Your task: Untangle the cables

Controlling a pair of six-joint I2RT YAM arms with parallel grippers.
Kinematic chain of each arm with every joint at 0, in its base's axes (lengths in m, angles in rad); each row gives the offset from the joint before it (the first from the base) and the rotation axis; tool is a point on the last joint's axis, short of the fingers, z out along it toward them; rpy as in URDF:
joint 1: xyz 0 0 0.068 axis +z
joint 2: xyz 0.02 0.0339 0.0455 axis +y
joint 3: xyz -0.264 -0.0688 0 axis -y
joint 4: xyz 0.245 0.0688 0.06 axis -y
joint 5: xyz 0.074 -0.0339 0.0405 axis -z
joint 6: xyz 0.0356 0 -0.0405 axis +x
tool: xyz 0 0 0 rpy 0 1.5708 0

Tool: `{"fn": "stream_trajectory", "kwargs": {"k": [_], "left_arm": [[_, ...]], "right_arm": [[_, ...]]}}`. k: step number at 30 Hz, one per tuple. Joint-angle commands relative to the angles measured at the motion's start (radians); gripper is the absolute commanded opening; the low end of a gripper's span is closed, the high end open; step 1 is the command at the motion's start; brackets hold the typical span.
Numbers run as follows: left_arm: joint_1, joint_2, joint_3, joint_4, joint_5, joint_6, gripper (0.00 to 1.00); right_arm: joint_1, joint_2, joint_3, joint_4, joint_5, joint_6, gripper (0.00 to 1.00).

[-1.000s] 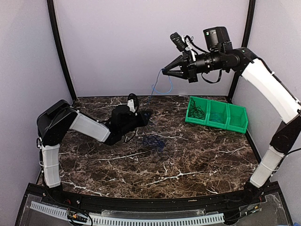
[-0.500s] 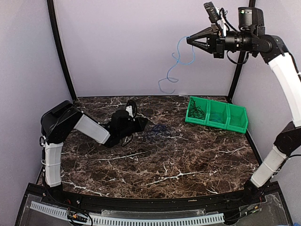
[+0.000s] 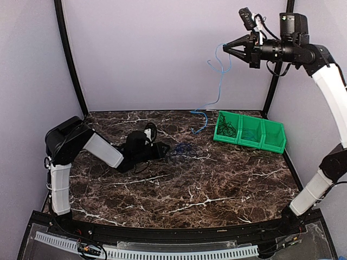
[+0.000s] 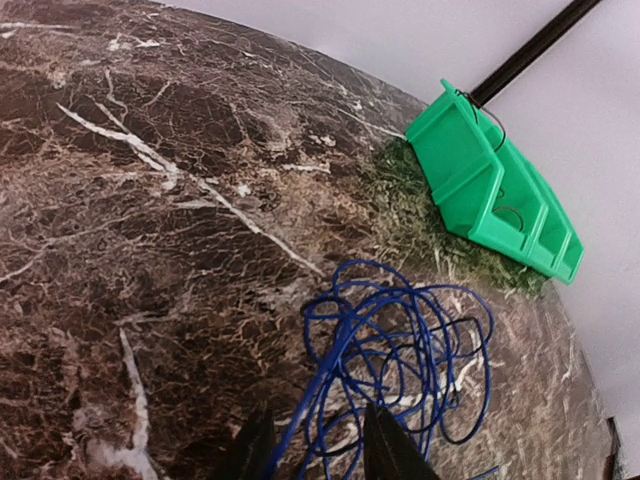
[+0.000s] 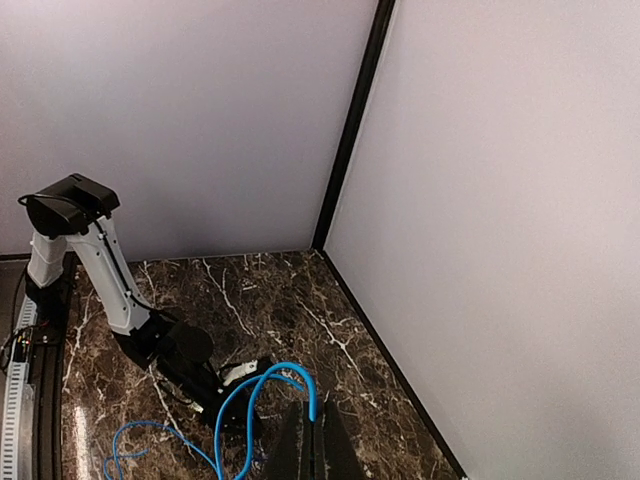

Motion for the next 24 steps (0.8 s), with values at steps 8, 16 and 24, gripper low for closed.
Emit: {"fn": "stream_trajectory", "kwargs": {"k": [8,16,24], "left_arm": [[0.002,-0.386,-0.010,-0.439,-0.095,0.078,0.54],[0.002,-0.504,0.169,-0.789,-0.237,0.166,0.66],[0.013,-0.424,0.389,-0.960,-0.205,0.348,0.70]], "right_arm": [[-0.188,-0.034,-0.299,0.189,0.083,0.064,0.00],[-0.317,0.013,-0.355,0.258,0.085,0.110,0.00],[-0.410,0.017,-0.422,0.295,0.184,0.106,0.00]]}}
